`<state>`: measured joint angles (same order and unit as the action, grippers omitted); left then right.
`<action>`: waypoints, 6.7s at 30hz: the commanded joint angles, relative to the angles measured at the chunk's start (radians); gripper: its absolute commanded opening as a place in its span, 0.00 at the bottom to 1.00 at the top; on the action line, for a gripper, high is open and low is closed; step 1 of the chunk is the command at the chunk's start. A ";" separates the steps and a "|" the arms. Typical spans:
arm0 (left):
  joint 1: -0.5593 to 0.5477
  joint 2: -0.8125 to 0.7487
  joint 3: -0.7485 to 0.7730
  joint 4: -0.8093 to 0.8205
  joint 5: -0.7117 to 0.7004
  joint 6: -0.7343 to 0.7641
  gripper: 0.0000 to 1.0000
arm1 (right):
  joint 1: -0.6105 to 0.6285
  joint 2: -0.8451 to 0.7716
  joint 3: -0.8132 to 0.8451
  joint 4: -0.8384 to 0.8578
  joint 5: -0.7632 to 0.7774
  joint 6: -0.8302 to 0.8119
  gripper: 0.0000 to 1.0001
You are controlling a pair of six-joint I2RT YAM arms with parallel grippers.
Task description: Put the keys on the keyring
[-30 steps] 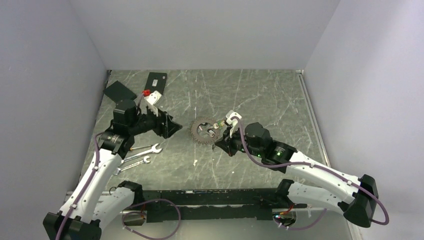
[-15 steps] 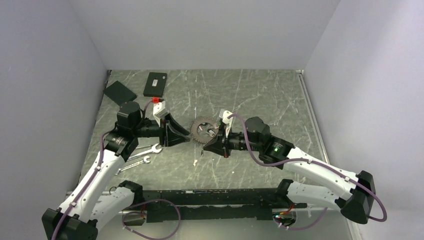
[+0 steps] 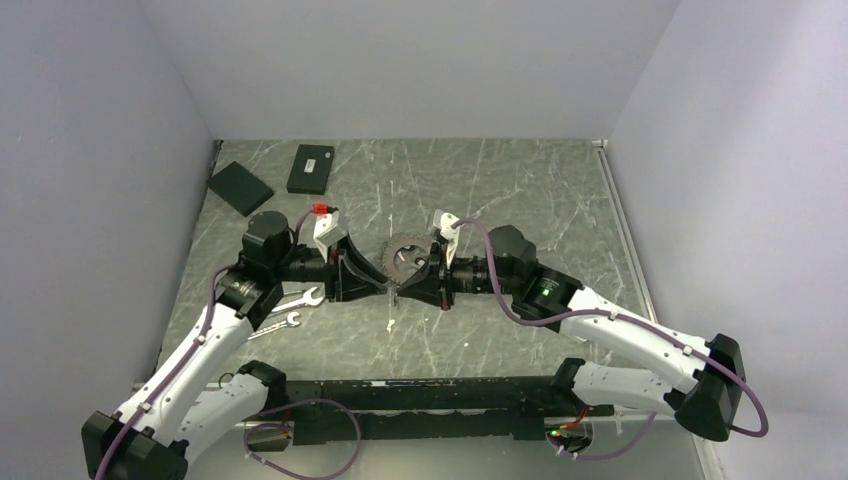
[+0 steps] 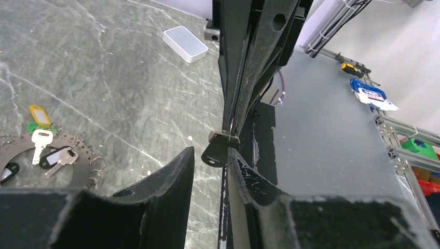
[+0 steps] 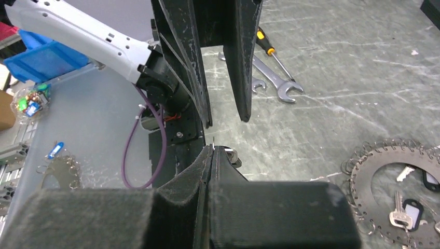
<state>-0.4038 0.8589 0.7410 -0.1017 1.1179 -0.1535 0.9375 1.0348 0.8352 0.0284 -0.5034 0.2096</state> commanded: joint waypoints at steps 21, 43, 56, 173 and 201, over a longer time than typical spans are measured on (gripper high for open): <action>-0.033 -0.011 -0.006 0.060 0.038 -0.024 0.34 | 0.003 0.046 0.065 0.092 -0.089 0.003 0.00; -0.033 -0.017 0.049 -0.087 0.032 0.132 0.42 | 0.003 0.036 0.054 0.078 -0.076 -0.009 0.00; -0.033 -0.018 0.045 -0.040 0.040 0.091 0.36 | 0.003 0.067 0.051 0.106 -0.075 -0.004 0.00; -0.030 -0.428 0.026 -0.464 -0.993 0.092 0.00 | -0.085 1.033 0.607 -0.411 0.206 -0.819 0.21; -0.031 -0.437 0.021 -0.461 -1.014 0.091 0.00 | -0.019 0.968 0.524 -0.296 0.241 -0.750 0.00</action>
<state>-0.4335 0.4351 0.7601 -0.5892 0.1242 -0.0463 0.9180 2.0583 1.4059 -0.2935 -0.2523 -0.5652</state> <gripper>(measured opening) 0.009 0.010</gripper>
